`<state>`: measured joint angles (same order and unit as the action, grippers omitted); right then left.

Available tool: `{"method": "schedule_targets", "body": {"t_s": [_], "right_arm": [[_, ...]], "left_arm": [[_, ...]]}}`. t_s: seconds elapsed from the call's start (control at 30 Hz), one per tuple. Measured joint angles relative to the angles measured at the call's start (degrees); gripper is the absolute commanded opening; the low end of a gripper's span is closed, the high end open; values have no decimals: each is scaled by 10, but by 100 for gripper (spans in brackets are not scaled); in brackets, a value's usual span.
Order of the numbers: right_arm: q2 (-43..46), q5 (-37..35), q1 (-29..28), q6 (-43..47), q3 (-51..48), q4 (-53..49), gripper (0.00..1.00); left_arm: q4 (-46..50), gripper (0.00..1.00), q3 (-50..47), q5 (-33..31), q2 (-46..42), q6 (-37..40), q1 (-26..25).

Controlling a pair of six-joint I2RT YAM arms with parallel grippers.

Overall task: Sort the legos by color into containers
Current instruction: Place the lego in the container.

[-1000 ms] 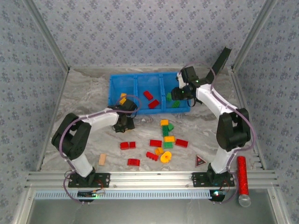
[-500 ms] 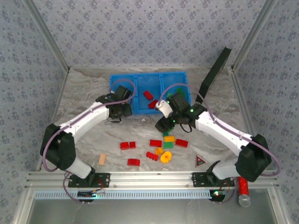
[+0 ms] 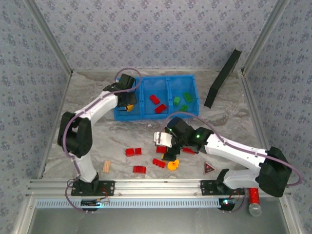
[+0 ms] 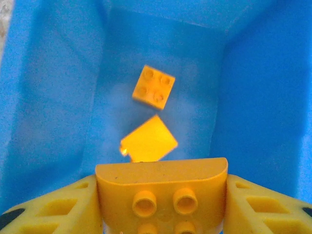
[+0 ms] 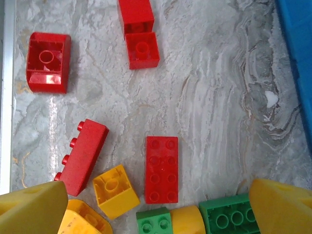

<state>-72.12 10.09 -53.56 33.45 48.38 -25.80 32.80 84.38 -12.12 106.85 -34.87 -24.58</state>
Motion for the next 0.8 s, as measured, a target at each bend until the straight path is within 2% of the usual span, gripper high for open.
{"method": "schedule_targets", "body": {"t_s": [0.27,0.43,0.57,0.8], "right_arm": [[-68,-4,-2,11,8,7,97],[-100,-4,-2,16,27,9,96],[-124,-4,0,26,42,10,87],[-162,-3,17,43,52,23,82]], "left_arm": [[0,55,51,1,79,17,10],[0,61,69,3,110,23,16],[0,66,70,3,115,26,18],[0,73,70,10,115,35,21]]}}
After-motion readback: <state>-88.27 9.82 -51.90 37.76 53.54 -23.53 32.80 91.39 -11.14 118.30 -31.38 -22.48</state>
